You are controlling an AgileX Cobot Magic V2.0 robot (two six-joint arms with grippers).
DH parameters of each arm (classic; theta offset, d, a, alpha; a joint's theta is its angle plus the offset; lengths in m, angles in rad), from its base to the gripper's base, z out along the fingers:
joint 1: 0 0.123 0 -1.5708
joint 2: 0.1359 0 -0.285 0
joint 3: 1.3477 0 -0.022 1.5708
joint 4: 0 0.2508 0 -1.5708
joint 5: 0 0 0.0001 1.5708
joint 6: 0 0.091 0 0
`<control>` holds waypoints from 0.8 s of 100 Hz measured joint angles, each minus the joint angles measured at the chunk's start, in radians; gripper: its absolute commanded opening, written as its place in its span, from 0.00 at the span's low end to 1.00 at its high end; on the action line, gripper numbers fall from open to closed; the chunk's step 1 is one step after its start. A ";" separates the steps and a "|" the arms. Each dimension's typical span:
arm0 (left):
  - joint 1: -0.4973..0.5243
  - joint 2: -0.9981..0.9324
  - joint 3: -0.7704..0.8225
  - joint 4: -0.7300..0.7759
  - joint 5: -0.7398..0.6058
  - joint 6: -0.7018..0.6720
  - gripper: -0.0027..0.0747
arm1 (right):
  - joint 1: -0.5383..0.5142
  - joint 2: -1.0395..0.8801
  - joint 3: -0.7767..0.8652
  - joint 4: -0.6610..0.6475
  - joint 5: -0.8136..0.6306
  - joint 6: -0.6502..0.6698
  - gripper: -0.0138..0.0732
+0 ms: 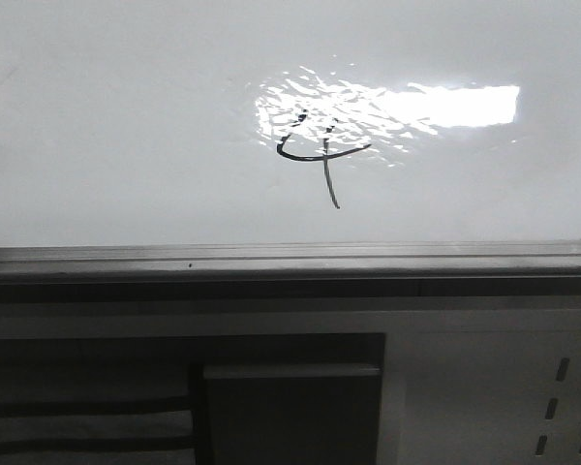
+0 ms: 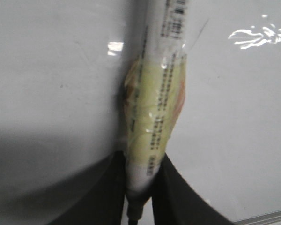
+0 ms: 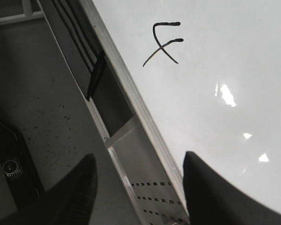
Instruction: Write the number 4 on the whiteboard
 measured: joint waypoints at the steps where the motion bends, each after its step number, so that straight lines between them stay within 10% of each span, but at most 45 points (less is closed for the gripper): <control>1: 0.000 0.000 0.000 -0.002 0.000 0.000 0.01 | 0.000 0.000 0.000 0.000 0.000 0.000 0.58; 42: 0.000 0.001 0.000 -0.033 -0.023 0.000 0.39 | 0.000 0.000 0.000 0.000 0.000 0.017 0.58; 80: 0.000 -0.139 -0.095 0.120 0.092 -0.001 0.40 | 0.000 0.000 0.000 -0.018 -0.002 0.370 0.54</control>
